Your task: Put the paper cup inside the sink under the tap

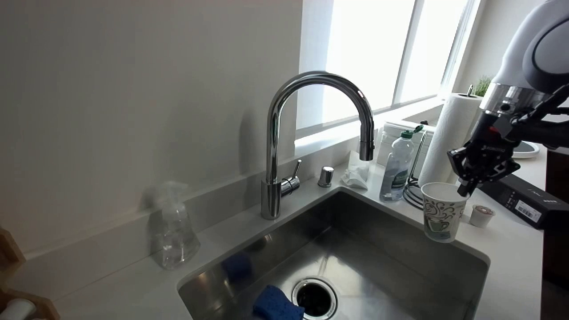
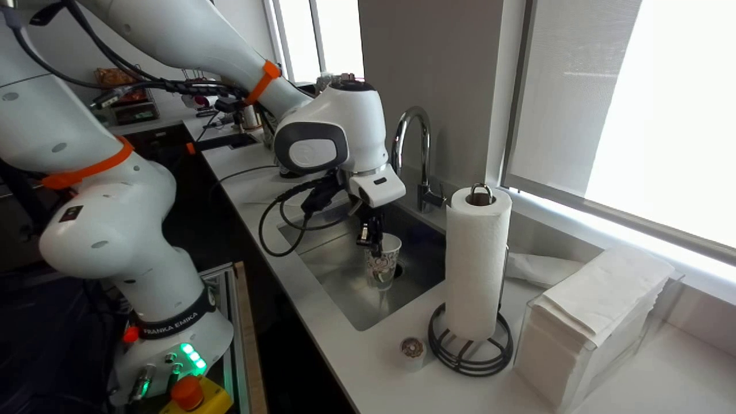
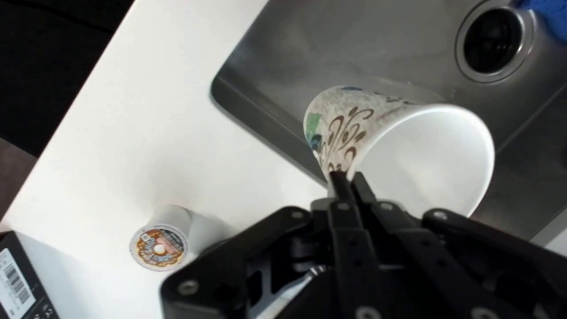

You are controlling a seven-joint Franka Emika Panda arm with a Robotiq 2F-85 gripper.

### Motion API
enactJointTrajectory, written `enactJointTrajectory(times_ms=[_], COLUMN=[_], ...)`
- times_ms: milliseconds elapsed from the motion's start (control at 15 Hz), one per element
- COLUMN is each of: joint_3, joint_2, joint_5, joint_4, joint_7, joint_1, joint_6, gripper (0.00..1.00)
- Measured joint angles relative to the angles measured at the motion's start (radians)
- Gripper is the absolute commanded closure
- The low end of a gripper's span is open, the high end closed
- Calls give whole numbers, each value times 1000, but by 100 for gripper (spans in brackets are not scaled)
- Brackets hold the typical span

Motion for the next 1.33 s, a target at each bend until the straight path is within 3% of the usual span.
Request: enactJointTrajectory(times_ms=[333, 800, 1000, 1333], joint_3=[24, 21, 9, -8], joint_2=[3, 24, 96, 235], joint_5=[60, 94, 205, 500], joint_4=[0, -1, -1, 28], joint_7=[-83, -120, -221, -524], joint_1=[100, 112, 154, 245], joint_6=[3, 49, 174, 308], gripper=[96, 99, 99, 99])
